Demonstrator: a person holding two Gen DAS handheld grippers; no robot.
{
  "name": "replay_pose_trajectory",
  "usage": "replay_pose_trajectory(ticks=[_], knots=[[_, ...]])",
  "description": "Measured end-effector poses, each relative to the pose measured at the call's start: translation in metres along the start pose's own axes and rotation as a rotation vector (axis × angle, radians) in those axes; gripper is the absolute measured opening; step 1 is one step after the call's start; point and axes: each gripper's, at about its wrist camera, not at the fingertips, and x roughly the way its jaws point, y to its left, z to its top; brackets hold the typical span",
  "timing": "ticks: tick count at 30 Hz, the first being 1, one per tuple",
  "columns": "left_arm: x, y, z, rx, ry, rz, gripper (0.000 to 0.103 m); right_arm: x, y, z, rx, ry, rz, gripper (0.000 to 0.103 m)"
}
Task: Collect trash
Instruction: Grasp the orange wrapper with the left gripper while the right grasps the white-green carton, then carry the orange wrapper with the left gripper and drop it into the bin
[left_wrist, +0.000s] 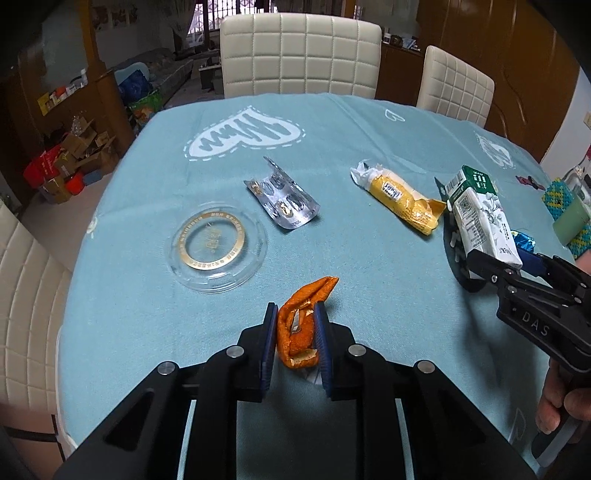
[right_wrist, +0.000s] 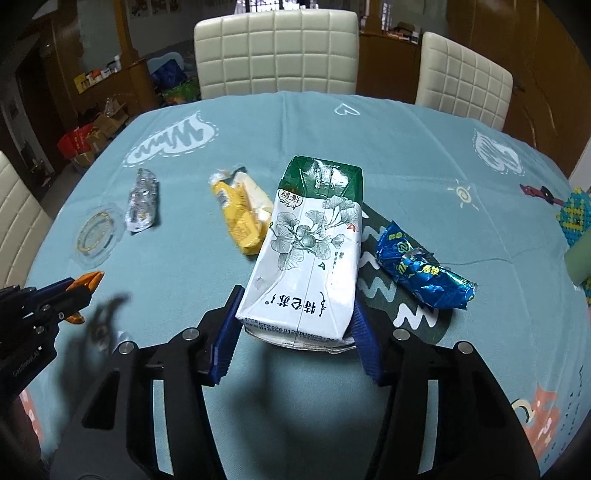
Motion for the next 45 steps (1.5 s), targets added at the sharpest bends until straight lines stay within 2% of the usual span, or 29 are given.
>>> replay_pose_trajectory(ticks=[16,34,45], knots=[[-0.064,0.021,-0.041,-0.041,-0.071,0.053,0.02,-0.067,0.057,-0.027,-0.145,-0.08,0.09,0.057],[-0.108,0.071,-0.085,-0.137,-0.099,0.109,0.02,-0.101,0.124,-0.048,-0.261,-0.1,0.16,0.057],[-0.123,0.112,-0.106,-0.241,-0.098,0.174,0.02,-0.106,0.18,-0.054,-0.366,-0.098,0.237,0.057]])
